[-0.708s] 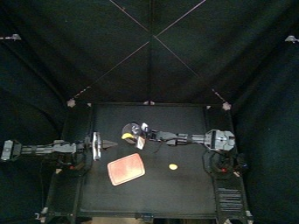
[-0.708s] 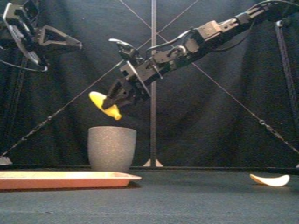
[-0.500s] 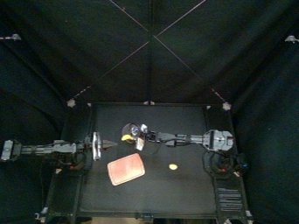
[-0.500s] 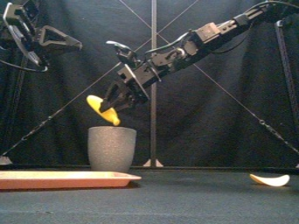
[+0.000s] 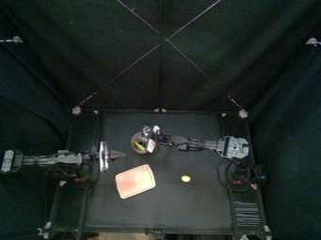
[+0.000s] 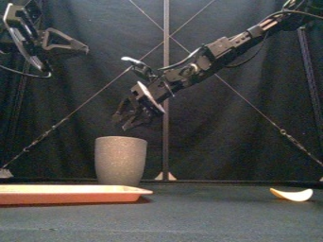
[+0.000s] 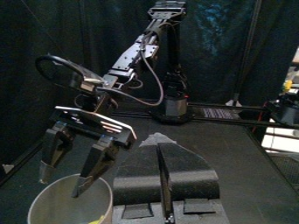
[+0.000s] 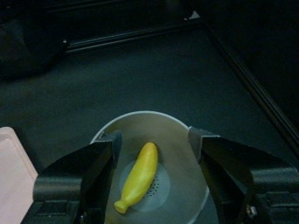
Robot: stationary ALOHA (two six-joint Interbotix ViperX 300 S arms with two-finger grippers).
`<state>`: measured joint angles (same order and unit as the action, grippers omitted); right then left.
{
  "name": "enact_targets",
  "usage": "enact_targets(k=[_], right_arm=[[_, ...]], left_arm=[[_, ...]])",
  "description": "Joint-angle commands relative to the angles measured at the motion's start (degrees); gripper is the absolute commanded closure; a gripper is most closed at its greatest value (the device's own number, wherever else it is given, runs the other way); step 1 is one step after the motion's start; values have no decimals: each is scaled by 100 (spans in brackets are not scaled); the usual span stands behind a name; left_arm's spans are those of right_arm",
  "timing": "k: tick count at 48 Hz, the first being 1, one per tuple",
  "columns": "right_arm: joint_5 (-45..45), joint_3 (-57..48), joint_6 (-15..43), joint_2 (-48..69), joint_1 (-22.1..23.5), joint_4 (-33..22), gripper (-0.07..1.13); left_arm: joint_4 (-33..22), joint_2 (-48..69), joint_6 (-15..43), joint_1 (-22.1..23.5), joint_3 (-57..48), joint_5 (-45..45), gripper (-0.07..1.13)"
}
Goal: Pick the banana then place it in the grey bowl
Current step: Drop banana in the grey bowl and return to neutral
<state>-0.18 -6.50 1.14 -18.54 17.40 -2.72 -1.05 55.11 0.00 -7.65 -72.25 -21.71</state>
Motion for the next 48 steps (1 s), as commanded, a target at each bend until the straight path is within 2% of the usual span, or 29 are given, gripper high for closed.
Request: enact_targets(k=[1,9,18,24,33,48], right_arm=[[-229,-123,0,624,-70,9,11],[-853,-958,0,1248,-492,70,11],[-2083,-2276,0,1925,-1063,466,11],[-2830,-2979,-9,2338,-1266,563,11],[-3428,-3771,-9,2918,-1318,563,11],[-3595,-4333,-9,3437,-1292,598,11]], left_arm=[[-9,-9,-9,0,53,-44,105],[-9,-9,-9,26,0,-44,105],[0,-9,0,26,0,-53,105],[9,-9,9,9,9,-53,105],[18,-9,9,18,18,-44,105],[62,0,9,9,26,-44,105]])
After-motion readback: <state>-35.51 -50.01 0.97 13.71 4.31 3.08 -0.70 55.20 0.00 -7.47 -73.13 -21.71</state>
